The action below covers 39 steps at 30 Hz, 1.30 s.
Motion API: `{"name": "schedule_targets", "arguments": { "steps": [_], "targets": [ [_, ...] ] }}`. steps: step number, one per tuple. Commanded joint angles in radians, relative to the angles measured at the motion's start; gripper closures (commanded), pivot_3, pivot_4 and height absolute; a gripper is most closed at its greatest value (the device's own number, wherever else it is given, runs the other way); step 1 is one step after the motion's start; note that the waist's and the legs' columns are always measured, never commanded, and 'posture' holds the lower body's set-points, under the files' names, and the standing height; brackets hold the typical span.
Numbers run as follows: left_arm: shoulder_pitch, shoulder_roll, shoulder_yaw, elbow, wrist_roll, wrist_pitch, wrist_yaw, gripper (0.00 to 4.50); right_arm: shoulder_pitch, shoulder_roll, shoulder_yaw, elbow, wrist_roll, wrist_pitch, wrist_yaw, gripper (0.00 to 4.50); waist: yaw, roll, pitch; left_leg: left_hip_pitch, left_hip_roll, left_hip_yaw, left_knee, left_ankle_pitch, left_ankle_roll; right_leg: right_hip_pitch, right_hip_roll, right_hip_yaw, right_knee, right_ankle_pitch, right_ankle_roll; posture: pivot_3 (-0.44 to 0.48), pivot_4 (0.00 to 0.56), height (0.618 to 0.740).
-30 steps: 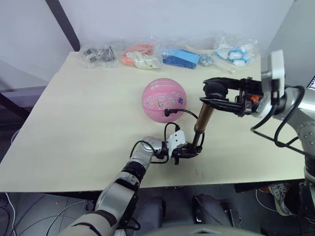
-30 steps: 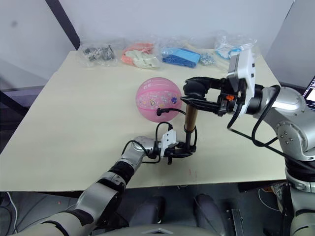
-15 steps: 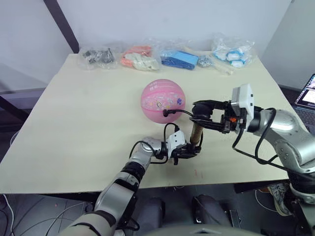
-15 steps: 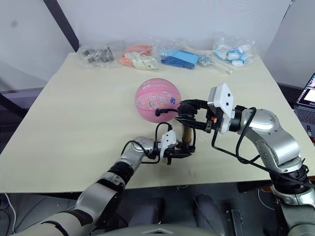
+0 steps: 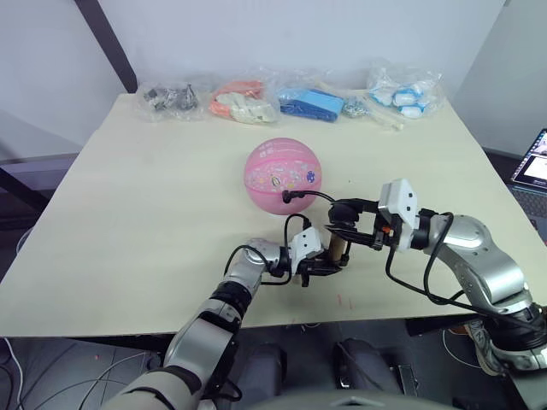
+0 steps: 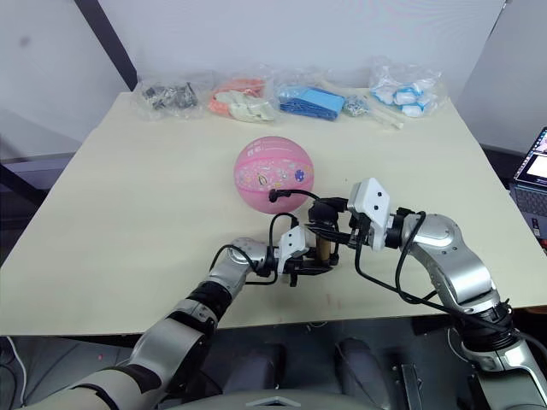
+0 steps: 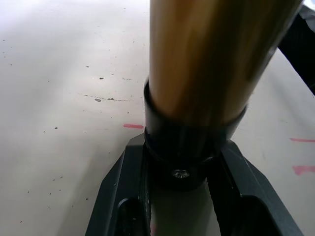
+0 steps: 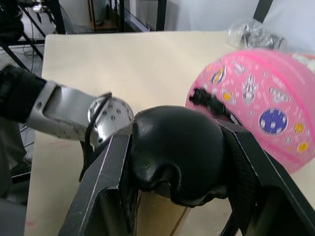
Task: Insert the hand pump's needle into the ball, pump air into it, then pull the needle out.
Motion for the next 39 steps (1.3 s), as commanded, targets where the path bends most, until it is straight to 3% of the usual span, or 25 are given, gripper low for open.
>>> {"name": "schedule_targets", "arguments": {
  "steps": [1,16,17,20,22,39],
  "targets": [
    [0.039,0.024,-0.017,0.068,0.034,0.045,0.006,3.43,0.053,-0.001,0.082,0.058,-0.04,0.02,0.036,2.56,0.0,0.0,0.0,0.0,0.0,0.0,0.0,0.0,0.0,0.0,0.0,0.0,0.0,0.0,0.0,0.0,0.15,0.74],
    [0.034,0.027,-0.003,0.049,0.015,0.056,-0.006,3.43,0.028,-0.007,0.03,0.027,-0.027,-0.016,0.032,2.56,-0.001,0.0,0.0,0.001,0.0,0.0,0.0,0.0,0.0,0.001,0.0,0.0,0.0,0.0,0.0,0.0,0.15,0.74],
    [0.033,0.027,-0.002,0.049,0.015,0.054,-0.004,2.4,0.029,-0.007,0.031,0.028,-0.03,-0.018,0.032,2.56,-0.001,0.0,0.0,0.001,0.0,0.0,0.0,0.0,0.0,0.001,0.0,0.0,0.0,0.0,0.0,0.0,0.15,0.74],
    [0.03,0.027,0.0,0.047,0.012,0.056,-0.001,1.25,0.03,-0.004,0.029,0.031,-0.033,-0.02,0.032,2.56,0.001,0.001,0.001,0.001,-0.001,0.0,0.001,0.0,0.0,0.002,0.0,0.0,0.0,0.0,0.0,0.0,0.15,0.74],
    [0.03,0.028,0.0,0.046,0.012,0.055,-0.001,0.14,0.03,-0.001,0.028,0.034,-0.038,-0.023,0.032,2.56,0.001,0.001,0.001,0.001,-0.001,-0.001,0.002,0.0,0.0,0.002,0.0,0.0,0.0,0.0,0.0,0.0,0.15,0.74],
    [0.058,0.066,0.019,-0.051,-0.021,0.052,-0.022,0.06,0.021,0.014,0.019,0.052,-0.049,-0.037,0.029,2.56,-0.007,0.001,0.003,0.002,0.001,-0.001,0.001,0.0,0.0,0.003,0.001,-0.001,0.0,0.0,0.0,0.0,0.15,0.74]
  ]
}}
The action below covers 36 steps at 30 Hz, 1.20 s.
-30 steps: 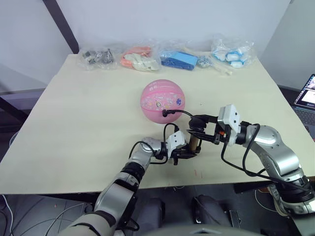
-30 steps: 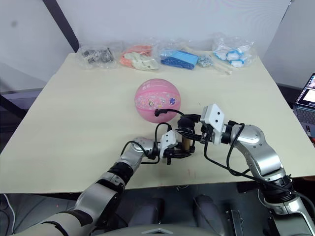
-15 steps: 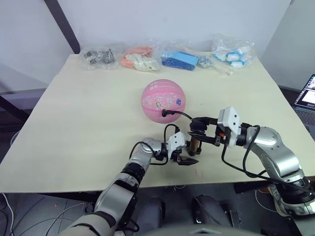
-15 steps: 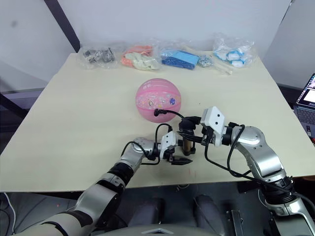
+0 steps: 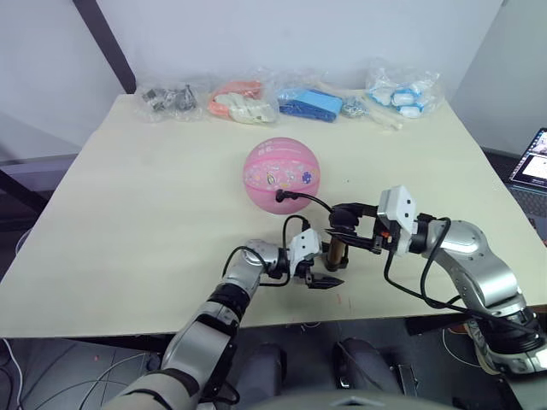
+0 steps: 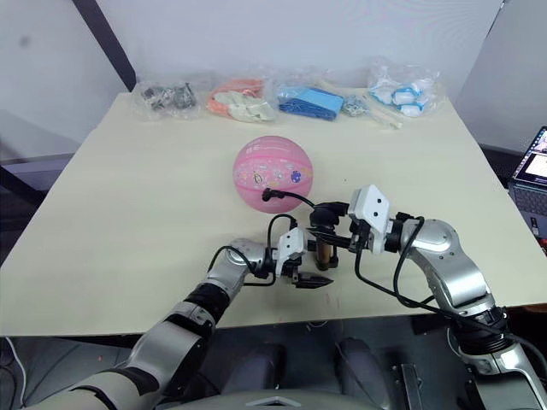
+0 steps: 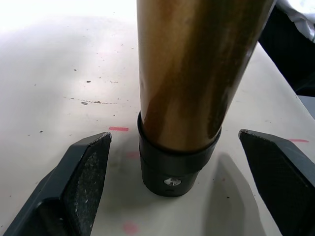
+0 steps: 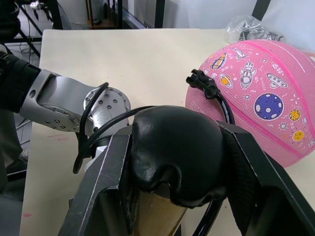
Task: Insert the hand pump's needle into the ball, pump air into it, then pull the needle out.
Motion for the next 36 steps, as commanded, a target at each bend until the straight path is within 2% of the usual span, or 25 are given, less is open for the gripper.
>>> {"name": "schedule_targets", "arguments": {
  "steps": [1,11,17,24,28,36],
  "targets": [
    [0.041,0.055,0.017,-0.015,0.0,0.042,0.005,0.06,0.013,-0.006,0.023,0.027,-0.019,0.02,0.008,2.56,-0.001,0.0,0.0,0.0,0.0,0.0,0.0,0.0,0.0,0.0,0.0,0.0,0.0,0.0,0.0,0.0,0.15,0.74],
    [0.13,0.131,0.037,-0.235,-0.062,0.085,-0.011,0.06,0.015,-0.01,0.013,0.022,-0.014,0.013,0.01,2.56,-0.001,0.001,0.002,-0.003,0.001,0.001,0.0,0.0,0.0,-0.003,0.001,0.0,0.0,0.0,0.0,0.0,0.15,0.74],
    [0.216,0.226,0.091,-0.483,-0.174,0.156,-0.059,0.06,0.012,0.003,-0.029,0.02,0.018,0.0,0.002,2.56,0.005,0.005,0.007,-0.006,0.002,0.001,-0.001,0.0,0.0,-0.007,0.0,0.002,0.0,0.0,-0.001,0.0,0.15,0.74],
    [0.252,0.308,0.149,-0.623,-0.269,0.189,-0.1,0.06,0.0,0.001,-0.085,0.022,0.071,0.021,0.008,2.56,0.024,0.007,0.014,-0.008,0.001,0.003,0.0,0.0,0.0,-0.008,-0.002,0.003,-0.001,0.002,-0.004,0.0,0.15,0.74],
    [0.261,0.345,0.185,-0.662,-0.319,0.196,-0.121,0.06,-0.025,-0.034,-0.089,0.038,0.05,0.024,0.025,2.56,0.025,0.009,0.02,-0.009,0.001,0.004,0.0,0.0,0.0,-0.009,-0.002,0.004,-0.001,0.002,-0.005,0.0,0.15,0.74],
    [0.285,0.397,0.223,-0.731,-0.376,0.212,-0.138,0.06,-0.18,-0.159,-0.061,0.031,0.013,0.056,0.119,2.56,0.026,0.009,0.029,-0.009,-0.003,0.004,0.0,0.0,0.0,-0.01,-0.003,0.004,0.0,0.002,-0.005,0.0,0.15,0.74]
  ]
}}
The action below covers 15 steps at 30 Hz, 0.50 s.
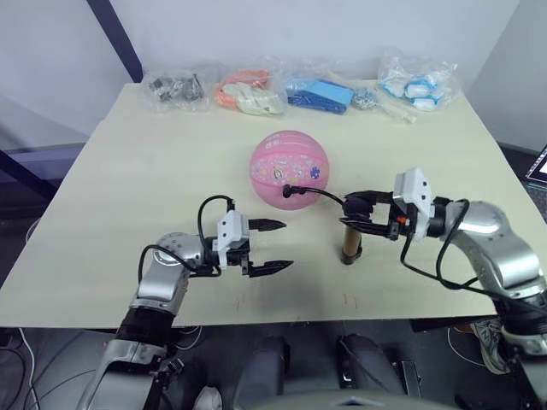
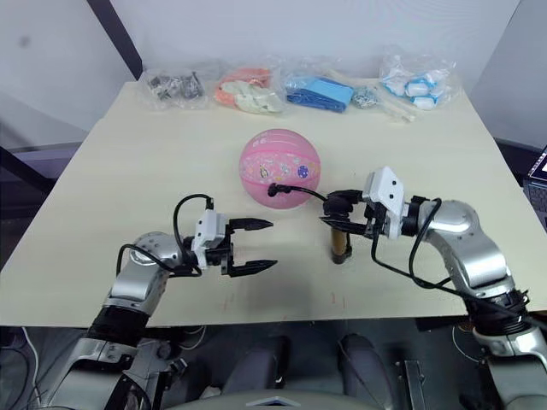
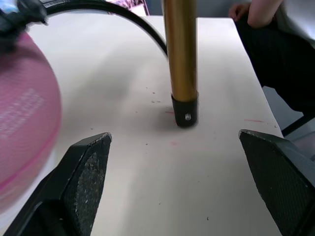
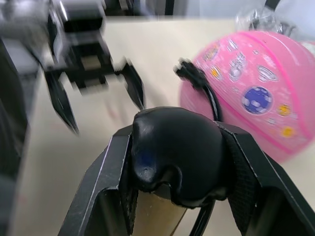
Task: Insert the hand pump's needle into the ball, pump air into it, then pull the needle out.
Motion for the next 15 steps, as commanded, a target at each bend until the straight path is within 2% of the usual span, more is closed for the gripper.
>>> {"name": "schedule_targets", "arguments": {
  "steps": [1,6,15],
  "targets": [
    [0.009,0.013,0.027,-0.058,-0.04,0.005,-0.006,0.06,-0.07,-0.04,0.005,-0.026,-0.021,0.009,0.038,2.56,0.0,0.0,0.001,0.0,0.0,0.0,0.0,0.0,0.0,0.0,0.0,0.0,0.0,0.0,0.0,0.0,0.15,0.74],
    [0.014,0.037,0.057,-0.1,-0.094,0.026,-0.024,0.06,-0.127,-0.111,0.032,-0.047,-0.056,0.028,0.099,2.56,0.0,-0.001,0.002,-0.014,-0.001,0.0,0.001,0.0,0.0,-0.013,0.0,0.0,0.001,0.001,-0.001,0.0,0.15,0.74],
    [-0.008,0.102,0.127,-0.107,-0.202,0.078,-0.118,0.06,-0.168,-0.205,0.111,-0.075,-0.136,0.045,0.192,2.56,-0.001,-0.002,0.003,-0.015,-0.002,0.001,0.001,0.0,0.0,-0.014,-0.002,0.0,0.001,0.001,-0.002,0.0,0.15,0.74]
  ]
}}
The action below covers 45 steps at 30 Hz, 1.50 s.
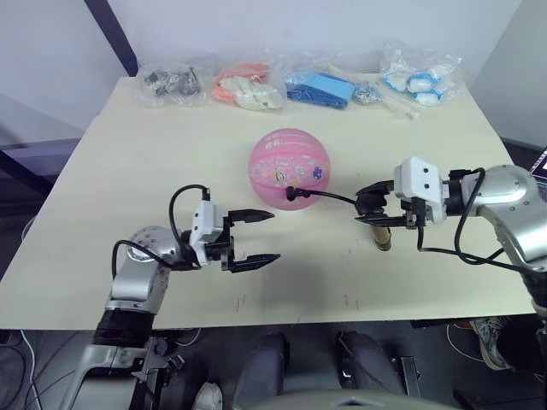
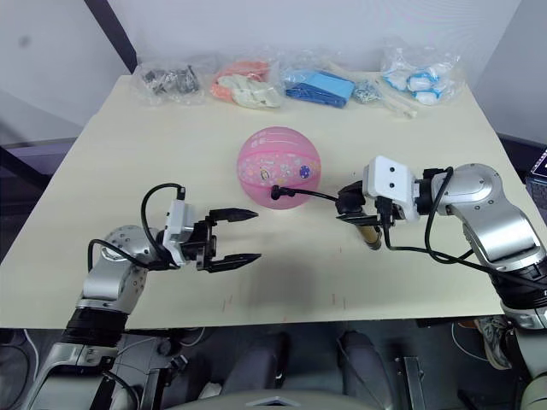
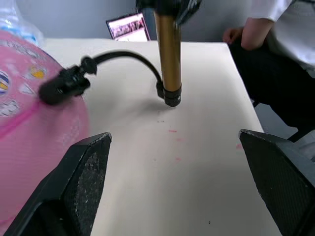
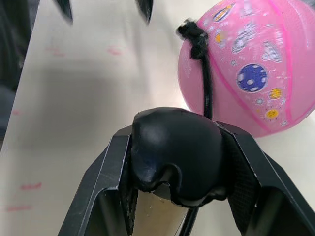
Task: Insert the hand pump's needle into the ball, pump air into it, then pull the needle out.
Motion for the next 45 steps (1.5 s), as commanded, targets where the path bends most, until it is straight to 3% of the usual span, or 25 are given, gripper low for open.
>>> {"name": "schedule_targets", "arguments": {
  "steps": [1,8,15,23,31,34,36,41,45],
  "targets": [
    [-0.022,0.029,0.048,-0.024,-0.052,0.015,-0.036,0.06,-0.021,-0.02,0.026,-0.052,-0.031,0.006,0.026,2.56,0.0,0.0,0.0,0.0,0.0,0.0,0.0,0.0,0.0,0.0,0.0,0.0,0.0,0.0,0.0,0.0,0.15,0.74],
    [-0.035,0.077,0.1,-0.025,-0.122,0.051,-0.115,0.06,-0.034,0.013,0.118,-0.082,-0.107,0.024,0.027,2.56,-0.001,0.0,0.0,0.0,0.0,0.0,0.001,0.0,0.0,0.0,0.0,0.0,0.0,0.0,0.0,0.0,0.15,0.74],
    [-0.014,0.136,0.133,0.024,-0.112,0.023,-0.2,0.06,-0.075,0.043,0.251,-0.101,-0.225,0.084,0.028,2.56,0.0,-0.001,0.0,0.0,0.0,0.0,0.002,0.0,0.0,0.001,0.0,0.0,0.001,0.0,0.0,0.0,0.15,0.74],
    [-0.016,0.123,0.127,-0.003,-0.112,0.029,-0.175,0.06,-0.101,0.149,0.35,0.002,-0.343,0.047,-0.021,2.56,0.001,-0.002,-0.001,0.0,0.0,0.0,0.004,0.0,0.0,0.001,0.0,-0.001,0.002,0.0,0.0,0.0,0.15,0.74],
    [-0.019,0.114,0.121,-0.027,-0.112,0.042,-0.16,0.06,-0.071,0.206,0.343,0.082,-0.382,-0.043,-0.066,2.56,0.0,-0.002,-0.001,0.0,0.0,0.0,0.008,0.0,0.0,0.001,0.001,0.0,0.005,0.002,-0.003,0.0,0.15,0.74],
    [-0.02,0.116,0.121,-0.03,-0.112,0.047,-0.163,0.0,-0.055,0.208,0.328,0.091,-0.383,-0.073,-0.076,1.37,0.0,-0.002,-0.001,0.001,0.0,0.0,0.008,0.0,0.0,0.001,0.001,0.0,0.006,0.002,-0.003,0.0,0.15,0.74],
    [-0.02,0.118,0.122,-0.029,-0.112,0.048,-0.166,0.0,-0.04,0.21,0.313,0.087,-0.372,-0.08,-0.077,0.13,-0.002,-0.002,-0.001,0.001,0.0,0.0,0.009,0.0,0.0,0.0,0.001,0.0,0.007,0.002,-0.003,0.0,0.15,0.74],
    [-0.03,0.125,0.121,-0.014,-0.106,0.045,-0.179,0.0,-0.012,0.203,0.252,0.056,-0.321,-0.128,-0.068,0.03,-0.005,-0.002,0.0,0.001,0.001,0.0,0.01,0.0,0.0,0.0,0.002,0.0,0.011,0.002,-0.003,0.0,0.15,0.74],
    [-0.04,0.124,0.12,0.0,-0.102,0.039,-0.185,0.0,0.035,0.218,0.12,-0.012,-0.183,-0.17,-0.07,0.03,-0.003,-0.002,0.0,0.002,0.001,0.001,0.013,0.0,0.0,0.0,0.002,0.0,0.014,0.002,-0.003,0.0,0.15,0.74]
  ]
}}
